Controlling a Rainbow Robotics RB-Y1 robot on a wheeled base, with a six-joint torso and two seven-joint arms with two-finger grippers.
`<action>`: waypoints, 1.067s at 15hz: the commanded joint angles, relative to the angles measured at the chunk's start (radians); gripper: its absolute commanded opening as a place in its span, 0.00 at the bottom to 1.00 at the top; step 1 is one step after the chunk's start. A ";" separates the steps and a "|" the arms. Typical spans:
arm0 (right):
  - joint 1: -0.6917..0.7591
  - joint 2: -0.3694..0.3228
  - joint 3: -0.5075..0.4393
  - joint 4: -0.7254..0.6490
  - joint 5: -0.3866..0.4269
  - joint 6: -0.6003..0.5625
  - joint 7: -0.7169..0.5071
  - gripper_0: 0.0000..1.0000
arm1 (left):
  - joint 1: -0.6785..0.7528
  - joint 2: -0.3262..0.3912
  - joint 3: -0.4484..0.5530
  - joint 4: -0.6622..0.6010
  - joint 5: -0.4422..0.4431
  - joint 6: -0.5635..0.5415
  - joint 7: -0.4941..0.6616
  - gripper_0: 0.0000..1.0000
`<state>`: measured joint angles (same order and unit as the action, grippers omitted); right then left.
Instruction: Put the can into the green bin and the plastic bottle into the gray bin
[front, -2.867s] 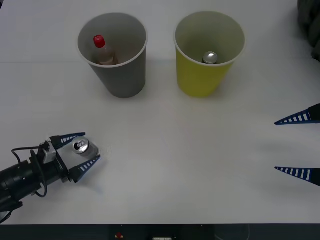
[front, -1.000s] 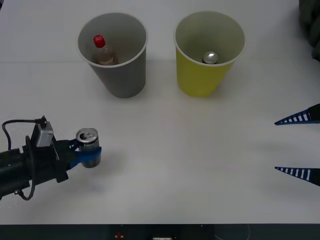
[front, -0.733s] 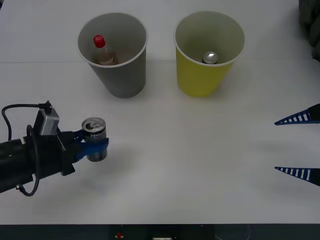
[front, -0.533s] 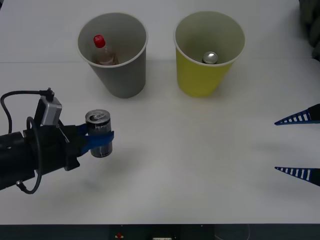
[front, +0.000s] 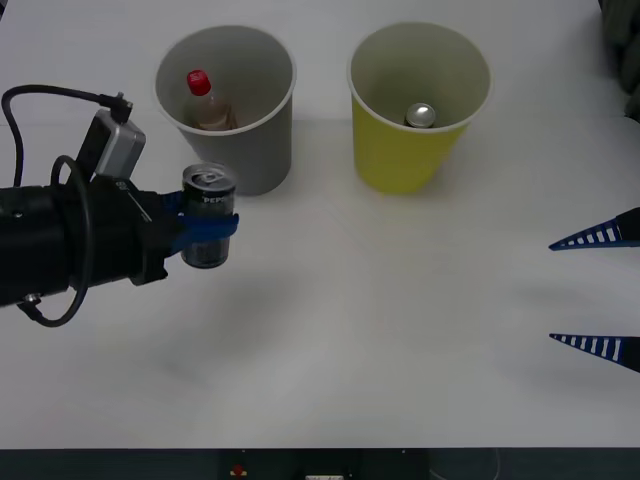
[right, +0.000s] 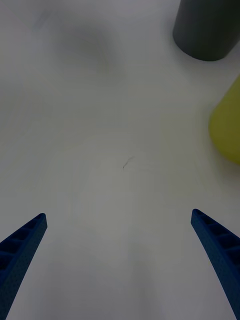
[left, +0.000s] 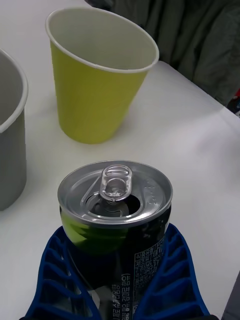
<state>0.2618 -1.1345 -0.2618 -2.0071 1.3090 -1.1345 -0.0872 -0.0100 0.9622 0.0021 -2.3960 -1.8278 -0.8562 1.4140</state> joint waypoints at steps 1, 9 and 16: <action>0.000 0.000 0.000 0.000 0.000 0.000 0.000 1.00 | -0.202 -0.034 -0.017 0.100 0.041 -0.119 0.003 0.00; 0.000 0.000 0.000 0.000 0.000 0.000 0.000 1.00 | -0.729 -0.221 -0.226 0.503 0.036 -0.225 0.005 0.00; 0.000 0.000 0.000 0.000 0.000 0.000 0.000 1.00 | -1.058 -0.415 -0.379 0.844 -0.091 -0.224 0.008 0.00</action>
<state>0.2618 -1.1345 -0.2618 -2.0072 1.3090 -1.1345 -0.0872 -1.0464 0.5732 -0.3737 -1.5857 -1.8980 -1.0802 1.4219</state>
